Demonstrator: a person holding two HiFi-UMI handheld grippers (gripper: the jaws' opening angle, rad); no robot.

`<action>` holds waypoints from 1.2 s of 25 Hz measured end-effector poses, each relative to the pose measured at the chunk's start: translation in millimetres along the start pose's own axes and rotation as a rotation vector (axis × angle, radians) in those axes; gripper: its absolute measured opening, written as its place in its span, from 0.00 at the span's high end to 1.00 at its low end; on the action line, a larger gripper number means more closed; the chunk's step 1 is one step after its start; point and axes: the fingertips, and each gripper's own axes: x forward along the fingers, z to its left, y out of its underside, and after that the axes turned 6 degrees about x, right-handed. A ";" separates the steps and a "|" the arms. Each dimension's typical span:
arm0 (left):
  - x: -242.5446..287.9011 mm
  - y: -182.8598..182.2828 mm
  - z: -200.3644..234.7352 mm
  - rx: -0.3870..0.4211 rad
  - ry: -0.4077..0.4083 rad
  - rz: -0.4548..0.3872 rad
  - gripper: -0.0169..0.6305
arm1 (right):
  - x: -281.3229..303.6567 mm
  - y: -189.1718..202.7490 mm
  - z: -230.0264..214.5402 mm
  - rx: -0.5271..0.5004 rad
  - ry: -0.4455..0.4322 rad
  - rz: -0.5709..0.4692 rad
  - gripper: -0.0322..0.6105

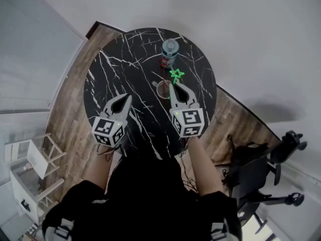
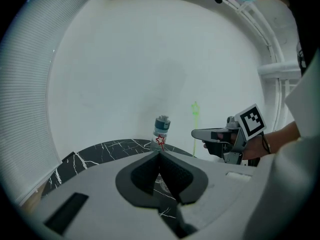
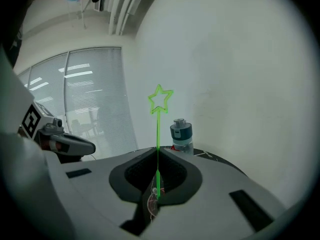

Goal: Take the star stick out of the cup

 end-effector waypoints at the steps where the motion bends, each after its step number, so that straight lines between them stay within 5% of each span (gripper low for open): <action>1: -2.3 -1.0 -1.7 0.001 -0.003 -0.004 0.97 | -3.4 -0.6 4.2 -0.006 -0.009 0.002 0.95; 10: -17.1 18.1 -7.8 -0.057 -0.049 -0.008 0.97 | -10.8 13.2 48.7 -0.101 -0.136 0.084 0.95; 19: -26.5 64.9 5.1 -0.143 -0.090 0.023 0.97 | 4.2 65.5 93.8 -0.215 -0.256 0.337 0.95; 30: -17.7 127.9 13.5 -0.251 -0.087 0.071 0.97 | 21.2 123.1 92.2 -0.201 -0.230 0.513 0.95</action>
